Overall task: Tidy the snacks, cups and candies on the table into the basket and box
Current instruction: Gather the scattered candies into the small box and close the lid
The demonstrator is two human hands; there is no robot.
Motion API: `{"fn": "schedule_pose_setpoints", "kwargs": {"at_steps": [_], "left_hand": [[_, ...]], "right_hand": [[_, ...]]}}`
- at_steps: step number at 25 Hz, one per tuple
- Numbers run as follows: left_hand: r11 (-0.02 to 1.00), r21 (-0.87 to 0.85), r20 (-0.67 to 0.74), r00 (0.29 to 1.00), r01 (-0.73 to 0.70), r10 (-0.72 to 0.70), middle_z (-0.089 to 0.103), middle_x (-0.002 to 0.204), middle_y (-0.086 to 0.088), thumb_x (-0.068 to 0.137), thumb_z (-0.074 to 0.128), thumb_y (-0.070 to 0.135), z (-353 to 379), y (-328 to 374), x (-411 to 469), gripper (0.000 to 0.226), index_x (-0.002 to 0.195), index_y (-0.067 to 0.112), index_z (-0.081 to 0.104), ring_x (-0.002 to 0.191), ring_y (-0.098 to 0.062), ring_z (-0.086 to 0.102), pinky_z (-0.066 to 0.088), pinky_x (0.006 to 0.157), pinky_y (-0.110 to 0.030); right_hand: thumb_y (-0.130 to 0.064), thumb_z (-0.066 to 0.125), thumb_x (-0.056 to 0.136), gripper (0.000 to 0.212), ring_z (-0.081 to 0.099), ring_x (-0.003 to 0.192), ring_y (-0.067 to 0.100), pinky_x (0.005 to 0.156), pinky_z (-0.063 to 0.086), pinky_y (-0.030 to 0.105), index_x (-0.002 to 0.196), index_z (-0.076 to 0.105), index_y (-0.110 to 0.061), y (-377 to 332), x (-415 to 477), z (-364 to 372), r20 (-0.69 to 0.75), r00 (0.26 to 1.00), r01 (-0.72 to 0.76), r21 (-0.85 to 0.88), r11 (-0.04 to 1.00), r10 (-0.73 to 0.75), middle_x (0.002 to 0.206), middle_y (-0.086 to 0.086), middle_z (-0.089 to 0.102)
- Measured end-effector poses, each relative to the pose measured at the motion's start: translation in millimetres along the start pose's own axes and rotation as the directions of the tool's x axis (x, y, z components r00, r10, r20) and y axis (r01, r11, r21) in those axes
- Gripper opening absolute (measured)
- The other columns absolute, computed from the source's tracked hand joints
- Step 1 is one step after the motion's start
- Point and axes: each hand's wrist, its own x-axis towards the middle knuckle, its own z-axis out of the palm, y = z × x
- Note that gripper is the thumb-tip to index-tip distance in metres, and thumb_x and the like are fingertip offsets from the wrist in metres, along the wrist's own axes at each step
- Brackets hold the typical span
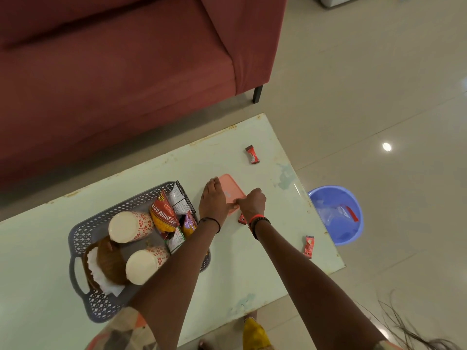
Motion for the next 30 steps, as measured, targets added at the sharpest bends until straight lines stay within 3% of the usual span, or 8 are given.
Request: {"fn": "schedule_pose_setpoints", "kwargs": {"at_steps": [5,12,18,21,24,26,28,30], "left_hand": [[1.000,-0.021,0.005,1.000,0.002,-0.002,0.024,0.152,-0.017,0.078,0.066,0.048,-1,-2,2,0.099,0.145,-0.002,0.013,0.141,-0.028,0.026,0.026,0.116,-0.034],[0.997,-0.083,0.025,1.000,0.010,-0.008,0.027,0.150,-0.018,0.075,0.070,0.047,-3,-6,2,0.101,0.145,-0.001,0.015,0.138,-0.030,0.032,0.031,0.112,-0.037],[0.983,-0.179,0.045,0.998,0.047,-0.040,0.031,0.144,-0.021,0.074,0.074,0.039,-7,-9,-7,0.102,0.145,-0.001,0.013,0.131,-0.034,0.037,0.035,0.107,-0.040],[0.987,-0.144,0.052,0.997,0.070,-0.063,0.036,0.139,-0.021,0.081,0.070,0.025,-12,-14,-11,0.082,0.144,0.004,0.020,0.126,-0.035,0.041,0.039,0.102,-0.042],[0.987,-0.148,-0.005,0.998,0.058,-0.060,0.043,0.132,-0.019,0.089,0.059,0.014,-20,-18,-13,0.050,0.134,0.006,0.038,0.120,-0.036,0.046,0.043,0.096,-0.045],[0.979,-0.199,-0.031,0.998,0.055,-0.062,0.047,0.127,-0.017,0.091,0.055,0.011,-26,-19,-13,0.035,0.124,0.006,0.046,0.116,-0.035,0.050,0.046,0.092,-0.047],[0.967,-0.252,-0.043,0.998,0.043,-0.055,0.051,0.122,-0.016,0.092,0.053,0.010,-32,-20,-12,0.025,0.116,0.005,0.050,0.110,-0.034,0.054,0.048,0.088,-0.047],[0.950,-0.310,-0.053,0.998,0.025,-0.043,0.057,0.116,-0.014,0.091,0.054,0.009,-36,-24,-13,0.019,0.109,0.005,0.054,0.106,-0.032,0.057,0.050,0.085,-0.046]], "right_hand": [[-0.005,0.071,0.080,0.043,0.059,0.109,0.038,0.091,0.049,0.041,0.116,0.048,0.004,-5,1,2,0.001,0.999,-0.041,-0.001,0.999,0.041,0.124,0.023,0.053],[-0.004,0.068,0.081,0.039,0.060,0.108,0.037,0.086,0.050,0.038,0.114,0.048,0.005,-8,-4,-1,-0.010,1.000,-0.012,-0.032,0.999,0.012,0.121,0.022,0.056],[-0.002,0.067,0.080,0.032,0.053,0.084,0.028,0.073,0.044,0.032,0.108,0.052,0.005,-9,-9,-5,0.006,0.999,0.033,-0.048,0.998,-0.033,0.115,0.020,0.058],[0.000,0.062,0.082,0.028,0.059,0.094,0.035,0.070,0.044,0.031,0.108,0.053,0.004,-7,-11,-9,0.012,1.000,0.028,-0.030,0.999,-0.027,0.115,0.020,0.058],[0.003,0.058,0.081,0.023,0.054,0.084,0.030,0.078,0.053,0.039,0.103,0.054,0.004,-2,-10,-13,0.008,1.000,0.024,0.007,1.000,-0.024,0.114,0.022,0.058],[0.006,0.057,0.079,0.013,0.053,0.083,0.028,0.081,0.054,0.042,0.089,0.050,-0.001,1,-13,-13,0.010,1.000,0.023,0.050,0.998,-0.024,0.114,0.023,0.058],[0.006,0.058,0.078,0.022,0.053,0.082,0.027,0.077,0.054,0.040,0.074,0.043,-0.009,3,-17,-16,0.012,1.000,0.005,0.128,0.992,-0.006,0.111,0.023,0.059],[0.002,0.063,0.078,0.024,0.054,0.080,0.027,0.072,0.055,0.038,0.073,0.043,-0.011,8,-23,-22,0.097,0.994,-0.066,0.266,0.962,0.041,0.101,0.020,0.057]]}}
